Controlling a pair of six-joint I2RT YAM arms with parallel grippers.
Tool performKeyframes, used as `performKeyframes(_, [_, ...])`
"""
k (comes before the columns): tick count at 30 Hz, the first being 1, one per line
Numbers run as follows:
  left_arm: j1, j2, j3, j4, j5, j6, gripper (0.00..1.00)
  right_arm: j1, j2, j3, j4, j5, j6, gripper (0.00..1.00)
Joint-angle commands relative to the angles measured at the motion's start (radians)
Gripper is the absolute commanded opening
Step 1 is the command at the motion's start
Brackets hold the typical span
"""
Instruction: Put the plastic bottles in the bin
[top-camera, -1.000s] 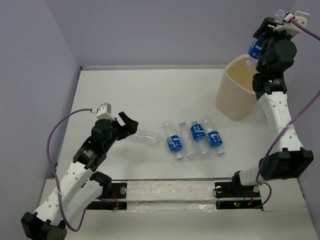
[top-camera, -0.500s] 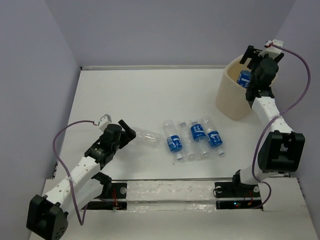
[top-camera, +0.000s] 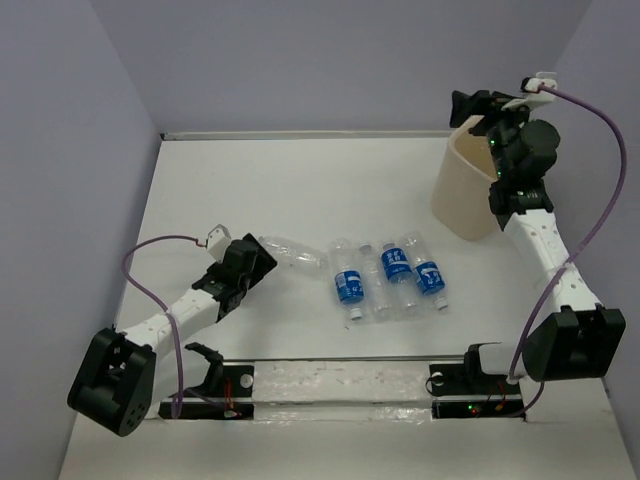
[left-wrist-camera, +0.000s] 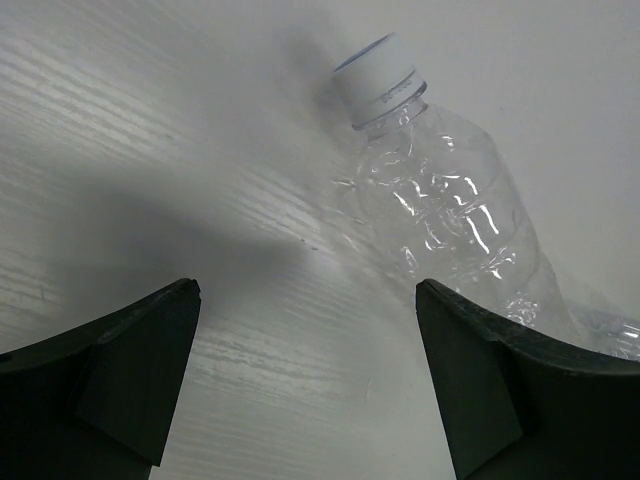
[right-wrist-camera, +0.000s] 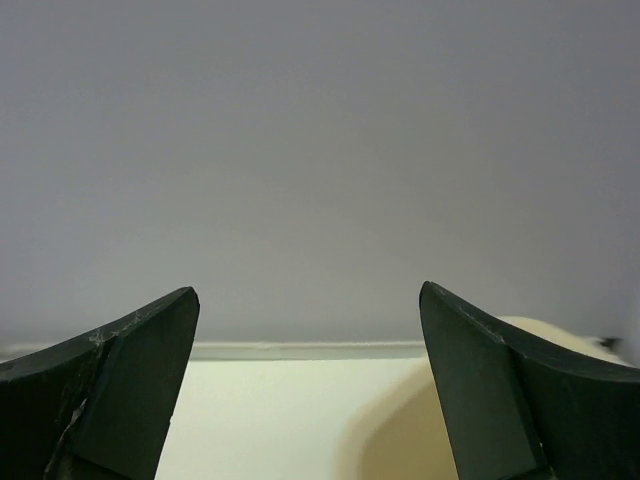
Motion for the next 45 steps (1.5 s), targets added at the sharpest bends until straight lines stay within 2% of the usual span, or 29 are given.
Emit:
performKeyframes(1, [0.004, 0.032, 0.027, 0.119, -0.089, -0.022, 0.99, 0.203, -0.026, -0.023, -0.057, -0.147, 0.002, 0.96])
performKeyframes(8, [0.003, -0.018, -0.001, 0.196, -0.074, -0.016, 0.99, 0.405, 0.068, -0.087, -0.184, -0.211, 0.006, 0.94])
performKeyframes(11, [0.004, -0.057, -0.016, 0.240, -0.080, -0.016, 0.99, 0.502, 0.162, -0.090, -0.233, -0.238, -0.008, 0.86])
performKeyframes(13, [0.006, -0.055, 0.008, 0.213, -0.084, -0.013, 0.99, 0.540, 0.227, -0.061, -0.274, -0.263, -0.008, 0.85])
performKeyframes(18, [0.006, -0.090, 0.084, 0.129, -0.045, 0.028, 0.99, 0.686, 0.495, 0.219, -0.550, -0.276, -0.090, 0.96])
performKeyframes(20, [0.006, -0.168, 0.103, 0.086, -0.035, 0.054, 0.99, 0.730, 0.580, 0.317, -0.601, -0.268, -0.104, 1.00])
performKeyframes(24, [0.004, -0.428, 0.130, -0.014, -0.067, 0.119, 0.99, 0.787, 0.678, 0.410, -0.634, -0.291, -0.091, 1.00])
performKeyframes(29, [0.004, -0.665, 0.157, -0.103, -0.095, 0.188, 0.99, 0.858, 0.779, 0.473, -0.658, -0.315, -0.068, 1.00])
performKeyframes(35, [0.004, -0.713, 0.209, -0.232, -0.101, 0.246, 0.99, 0.905, 0.890, 0.532, -0.687, -0.312, -0.034, 0.99])
performKeyframes(45, [0.004, -0.776, 0.216, -0.241, -0.043, 0.274, 0.99, 0.976, 0.976, 0.655, -0.745, -0.344, 0.009, 0.95])
